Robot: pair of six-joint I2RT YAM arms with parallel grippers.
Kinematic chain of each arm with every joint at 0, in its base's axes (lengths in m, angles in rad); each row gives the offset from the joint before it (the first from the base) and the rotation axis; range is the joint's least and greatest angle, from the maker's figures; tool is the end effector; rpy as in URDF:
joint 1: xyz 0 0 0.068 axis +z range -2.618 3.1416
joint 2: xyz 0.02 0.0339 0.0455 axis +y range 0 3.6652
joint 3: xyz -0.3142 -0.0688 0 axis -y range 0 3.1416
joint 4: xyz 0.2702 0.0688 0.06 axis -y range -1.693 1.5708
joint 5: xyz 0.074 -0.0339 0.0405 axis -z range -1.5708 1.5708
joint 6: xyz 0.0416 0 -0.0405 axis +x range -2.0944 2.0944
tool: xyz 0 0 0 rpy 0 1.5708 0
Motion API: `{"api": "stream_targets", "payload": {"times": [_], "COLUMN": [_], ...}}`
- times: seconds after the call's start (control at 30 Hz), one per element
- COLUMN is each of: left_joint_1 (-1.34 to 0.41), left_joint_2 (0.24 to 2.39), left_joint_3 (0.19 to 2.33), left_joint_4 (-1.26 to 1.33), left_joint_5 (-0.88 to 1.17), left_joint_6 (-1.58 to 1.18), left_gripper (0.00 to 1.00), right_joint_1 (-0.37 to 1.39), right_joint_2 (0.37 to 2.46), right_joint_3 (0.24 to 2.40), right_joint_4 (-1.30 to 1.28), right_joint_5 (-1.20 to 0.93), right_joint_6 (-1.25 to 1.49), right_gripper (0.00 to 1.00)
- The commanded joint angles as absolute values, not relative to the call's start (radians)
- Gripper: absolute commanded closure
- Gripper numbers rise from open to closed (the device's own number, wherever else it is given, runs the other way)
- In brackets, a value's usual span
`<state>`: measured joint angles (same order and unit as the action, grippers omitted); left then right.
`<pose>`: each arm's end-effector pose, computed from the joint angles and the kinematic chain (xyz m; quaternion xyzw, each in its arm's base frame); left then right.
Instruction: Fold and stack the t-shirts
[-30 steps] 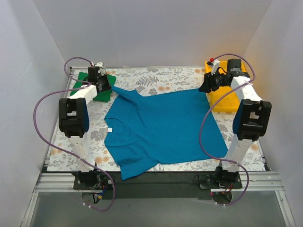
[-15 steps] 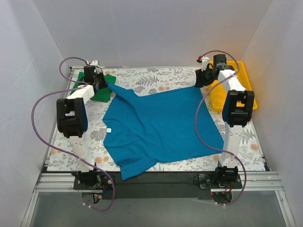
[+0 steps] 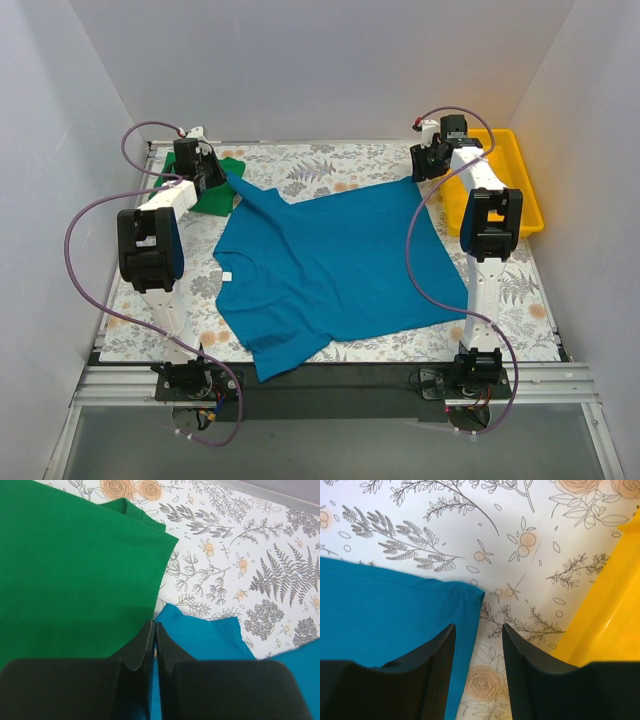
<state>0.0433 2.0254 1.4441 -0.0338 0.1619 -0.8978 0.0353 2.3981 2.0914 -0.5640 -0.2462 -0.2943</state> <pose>0.5105 0.0154 0.2312 -0.3681 0.8057 -0.2553 0.3874 0.5999 0.0313 0.2143 -0.1945 0.9127 0.0704 0.3524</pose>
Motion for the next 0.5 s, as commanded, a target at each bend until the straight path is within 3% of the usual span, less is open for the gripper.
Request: {"api": "stream_targets", "payload": {"times": [0.0,0.47], "left_joint_1": [0.046,0.048], "left_joint_2": [1.945,1.954], "left_joint_3": [1.431,1.437], "left_joint_4": [-0.011,-0.009], "left_joint_5": [0.175,0.213], "left_joint_6": [-0.897,-0.914], "left_gripper": [1.0,1.0], "right_joint_1": [0.048,0.048], "right_joint_2": [2.442,2.502], "right_joint_3": [2.167,2.195], "right_joint_4": [-0.517,-0.508], "right_joint_5": [-0.265,-0.321], "right_joint_6": [-0.261,-0.248], "right_gripper": [0.52,0.56]}}
